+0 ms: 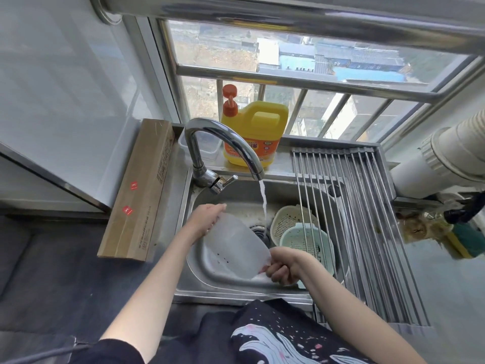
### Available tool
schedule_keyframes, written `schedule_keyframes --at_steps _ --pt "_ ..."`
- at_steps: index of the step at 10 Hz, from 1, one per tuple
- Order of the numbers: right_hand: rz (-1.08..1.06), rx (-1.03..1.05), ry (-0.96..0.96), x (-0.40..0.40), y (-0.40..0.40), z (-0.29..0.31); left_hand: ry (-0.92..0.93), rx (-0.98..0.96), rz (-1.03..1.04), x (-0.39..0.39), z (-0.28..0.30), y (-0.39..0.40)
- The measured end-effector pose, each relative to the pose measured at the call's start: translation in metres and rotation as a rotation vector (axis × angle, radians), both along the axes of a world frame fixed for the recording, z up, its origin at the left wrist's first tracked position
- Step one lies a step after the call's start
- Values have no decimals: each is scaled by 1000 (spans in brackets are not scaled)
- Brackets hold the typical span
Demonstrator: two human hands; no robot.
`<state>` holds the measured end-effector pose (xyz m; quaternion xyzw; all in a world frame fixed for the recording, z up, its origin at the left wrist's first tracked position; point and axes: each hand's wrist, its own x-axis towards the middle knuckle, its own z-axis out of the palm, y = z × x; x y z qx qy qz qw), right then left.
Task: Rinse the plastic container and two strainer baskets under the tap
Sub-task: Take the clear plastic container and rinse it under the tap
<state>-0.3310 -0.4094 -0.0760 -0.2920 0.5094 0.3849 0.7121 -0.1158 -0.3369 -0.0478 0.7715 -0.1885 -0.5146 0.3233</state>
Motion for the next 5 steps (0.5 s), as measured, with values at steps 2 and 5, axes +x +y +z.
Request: schedule_keyframes --at_steps 2,5 --pt "-62 388 -226 14 24 -10 -288 -2 -210 9 14 -24" --pt "-578 45 -101 7 25 -15 -353 -52 -274 8 12 -34"
